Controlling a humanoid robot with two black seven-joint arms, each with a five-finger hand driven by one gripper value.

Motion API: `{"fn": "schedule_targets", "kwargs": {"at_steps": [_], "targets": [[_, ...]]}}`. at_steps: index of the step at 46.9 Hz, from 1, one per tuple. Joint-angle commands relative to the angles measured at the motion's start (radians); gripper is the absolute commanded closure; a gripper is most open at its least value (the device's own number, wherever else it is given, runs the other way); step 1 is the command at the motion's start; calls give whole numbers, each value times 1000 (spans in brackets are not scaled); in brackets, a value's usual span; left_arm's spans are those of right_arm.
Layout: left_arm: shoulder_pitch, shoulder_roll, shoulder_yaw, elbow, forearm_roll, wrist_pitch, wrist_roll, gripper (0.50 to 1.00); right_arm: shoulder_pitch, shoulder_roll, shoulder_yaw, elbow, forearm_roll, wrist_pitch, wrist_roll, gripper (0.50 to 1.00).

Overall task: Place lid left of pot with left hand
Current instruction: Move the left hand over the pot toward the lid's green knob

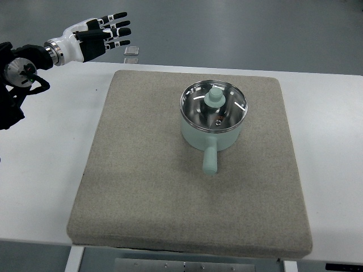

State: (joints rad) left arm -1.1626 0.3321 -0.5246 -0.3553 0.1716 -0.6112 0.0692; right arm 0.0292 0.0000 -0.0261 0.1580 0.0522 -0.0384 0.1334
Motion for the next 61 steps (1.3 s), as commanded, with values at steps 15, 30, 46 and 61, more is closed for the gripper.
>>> {"fn": "schedule_targets", "kwargs": {"at_steps": [15, 30, 46, 61], "targets": [[-98, 11, 0, -209, 544, 0, -46, 501, 0, 0, 0, 0, 0, 0, 0, 576], [-163, -18, 2, -355, 890, 0, -94, 504, 0, 0, 0, 0, 0, 0, 0, 576], [-181, -197, 2, -372, 1319, 0, -144, 504, 0, 0, 0, 0, 0, 0, 0, 576], [-215, -240, 31, -435, 1402, 0, -144, 504, 0, 0, 0, 0, 0, 0, 0, 576]]}}
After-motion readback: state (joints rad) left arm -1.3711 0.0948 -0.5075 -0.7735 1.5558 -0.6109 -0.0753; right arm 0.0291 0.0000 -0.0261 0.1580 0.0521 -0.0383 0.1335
